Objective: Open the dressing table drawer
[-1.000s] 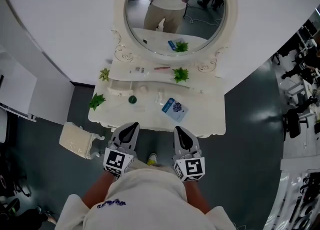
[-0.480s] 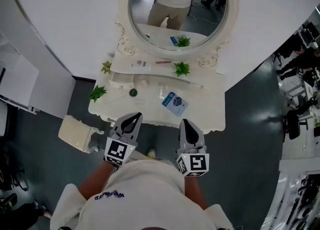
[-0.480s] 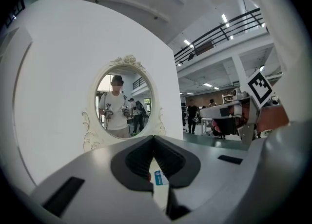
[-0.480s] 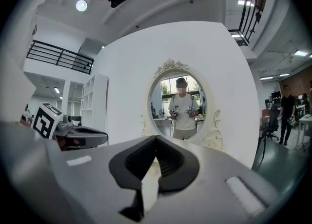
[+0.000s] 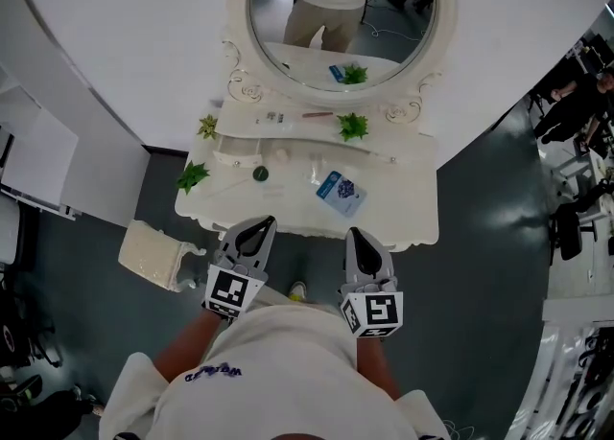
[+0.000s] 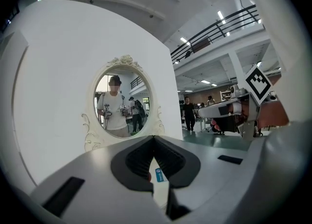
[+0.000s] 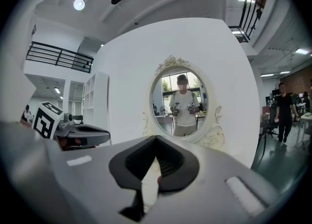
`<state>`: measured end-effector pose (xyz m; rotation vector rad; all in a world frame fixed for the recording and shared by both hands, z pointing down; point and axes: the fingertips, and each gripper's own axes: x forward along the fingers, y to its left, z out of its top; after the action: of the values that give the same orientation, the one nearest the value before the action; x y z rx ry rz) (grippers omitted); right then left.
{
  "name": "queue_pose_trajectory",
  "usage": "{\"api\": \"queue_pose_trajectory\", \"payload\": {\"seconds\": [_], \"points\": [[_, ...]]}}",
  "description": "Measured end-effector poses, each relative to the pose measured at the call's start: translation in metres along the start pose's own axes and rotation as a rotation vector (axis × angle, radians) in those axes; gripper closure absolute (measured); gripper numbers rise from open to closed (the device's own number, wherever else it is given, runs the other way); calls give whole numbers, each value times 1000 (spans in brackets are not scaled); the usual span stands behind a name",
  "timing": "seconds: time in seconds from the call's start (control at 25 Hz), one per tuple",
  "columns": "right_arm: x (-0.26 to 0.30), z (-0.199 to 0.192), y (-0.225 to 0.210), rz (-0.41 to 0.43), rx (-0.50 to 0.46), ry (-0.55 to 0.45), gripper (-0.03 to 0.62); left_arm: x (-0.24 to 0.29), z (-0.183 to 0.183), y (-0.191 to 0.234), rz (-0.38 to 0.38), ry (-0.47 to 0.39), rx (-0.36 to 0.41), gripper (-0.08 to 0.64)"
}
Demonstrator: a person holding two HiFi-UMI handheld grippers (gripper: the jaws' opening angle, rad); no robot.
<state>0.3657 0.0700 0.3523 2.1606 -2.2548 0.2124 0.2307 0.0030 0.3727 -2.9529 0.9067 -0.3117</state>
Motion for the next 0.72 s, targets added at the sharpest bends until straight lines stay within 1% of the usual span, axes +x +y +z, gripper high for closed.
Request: {"api": "queue_pose_trajectory", "payload": {"seconds": [0.48, 0.72], "points": [[-10, -5, -6, -28, 4, 16, 583, 1, 2, -7, -24, -11, -32, 551], [-8, -4, 1, -13, -1, 19, 583, -4, -3, 4, 7, -20, -94, 551]]}}
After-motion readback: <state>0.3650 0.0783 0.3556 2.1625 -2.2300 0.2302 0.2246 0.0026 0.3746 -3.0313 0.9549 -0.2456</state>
